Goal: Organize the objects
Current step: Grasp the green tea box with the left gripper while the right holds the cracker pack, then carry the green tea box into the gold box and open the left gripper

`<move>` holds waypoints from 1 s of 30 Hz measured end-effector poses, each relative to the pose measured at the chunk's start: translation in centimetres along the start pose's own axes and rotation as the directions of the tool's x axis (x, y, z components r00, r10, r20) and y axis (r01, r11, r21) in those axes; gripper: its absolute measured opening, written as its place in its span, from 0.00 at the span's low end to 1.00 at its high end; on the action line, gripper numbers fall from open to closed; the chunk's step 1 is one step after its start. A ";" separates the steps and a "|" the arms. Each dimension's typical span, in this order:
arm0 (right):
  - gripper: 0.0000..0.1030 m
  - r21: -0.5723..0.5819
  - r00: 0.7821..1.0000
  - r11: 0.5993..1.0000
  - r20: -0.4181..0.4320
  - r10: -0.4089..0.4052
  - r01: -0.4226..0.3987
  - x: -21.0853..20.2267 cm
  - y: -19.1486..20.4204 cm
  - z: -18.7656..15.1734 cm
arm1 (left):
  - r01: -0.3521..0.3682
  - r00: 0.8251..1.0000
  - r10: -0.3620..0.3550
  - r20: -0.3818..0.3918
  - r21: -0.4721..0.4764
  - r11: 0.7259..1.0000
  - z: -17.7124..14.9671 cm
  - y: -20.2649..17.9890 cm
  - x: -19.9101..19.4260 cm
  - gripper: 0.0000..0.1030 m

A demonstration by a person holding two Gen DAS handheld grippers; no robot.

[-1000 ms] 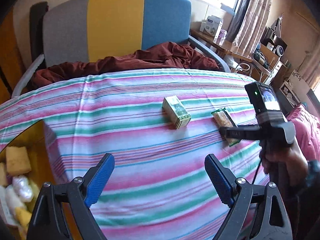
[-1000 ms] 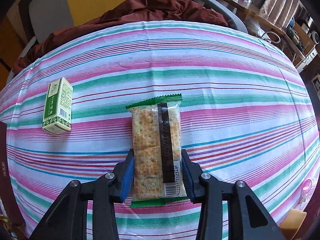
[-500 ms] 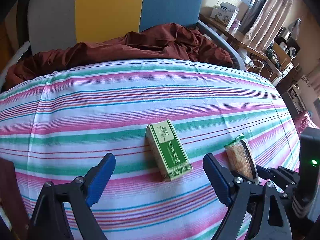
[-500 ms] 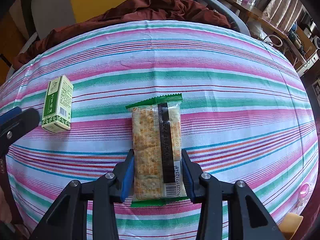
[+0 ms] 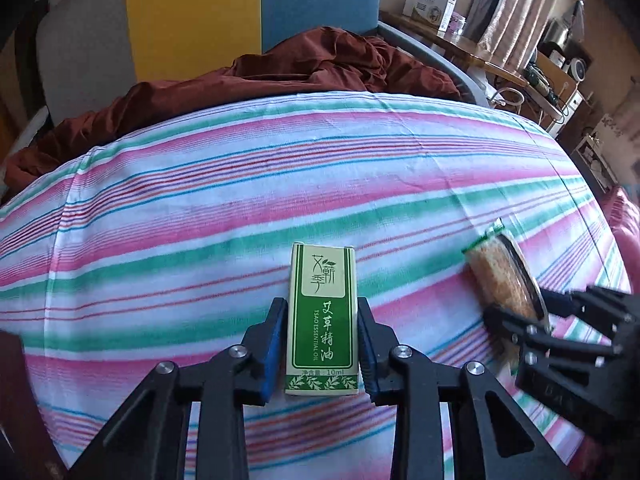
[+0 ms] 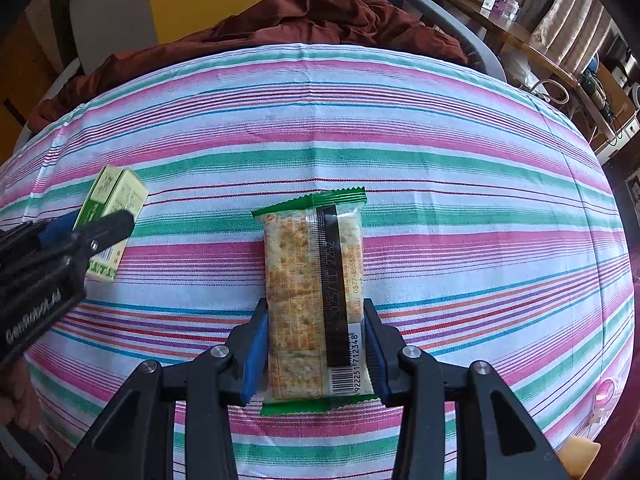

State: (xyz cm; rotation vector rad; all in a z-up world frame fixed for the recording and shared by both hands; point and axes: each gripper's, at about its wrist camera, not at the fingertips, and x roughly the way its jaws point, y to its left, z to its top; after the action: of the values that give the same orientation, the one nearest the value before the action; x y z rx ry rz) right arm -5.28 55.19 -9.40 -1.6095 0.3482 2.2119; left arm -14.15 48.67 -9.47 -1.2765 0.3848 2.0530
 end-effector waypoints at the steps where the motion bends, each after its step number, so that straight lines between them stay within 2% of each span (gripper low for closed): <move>1: 0.41 -0.005 1.000 1.000 0.003 -0.001 0.001 0.0 0.0 -0.1 | -0.002 1.000 0.002 0.003 0.006 1.000 -1.0 0.0 -0.5 0.32; 9: 0.41 -0.066 0.999 0.997 0.030 0.030 -0.028 -0.3 1.3 -0.3 | -0.011 1.000 0.011 0.023 0.000 1.000 -7.6 0.9 -5.0 0.32; 19: 0.41 -0.124 0.997 0.991 0.061 0.056 -0.049 -0.5 3.0 -1.0 | -0.075 0.986 0.072 0.153 0.013 0.997 -11.9 2.2 -12.6 0.32; 25: 0.41 -0.122 0.996 0.991 0.072 0.057 -0.048 -1.2 2.8 -2.1 | -0.102 0.973 0.106 0.206 -0.031 0.994 -13.9 5.1 -16.7 0.32; 30: 0.41 -0.127 0.996 0.991 0.082 0.042 -0.032 -1.4 3.1 -2.5 | -0.089 0.969 0.117 0.216 -0.132 0.987 -16.0 10.1 -19.2 0.32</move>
State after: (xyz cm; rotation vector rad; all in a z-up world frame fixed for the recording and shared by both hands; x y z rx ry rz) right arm -4.15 51.20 -8.93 -1.5781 0.2204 2.3644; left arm -4.72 24.75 -1.26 -1.0985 0.2296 2.3108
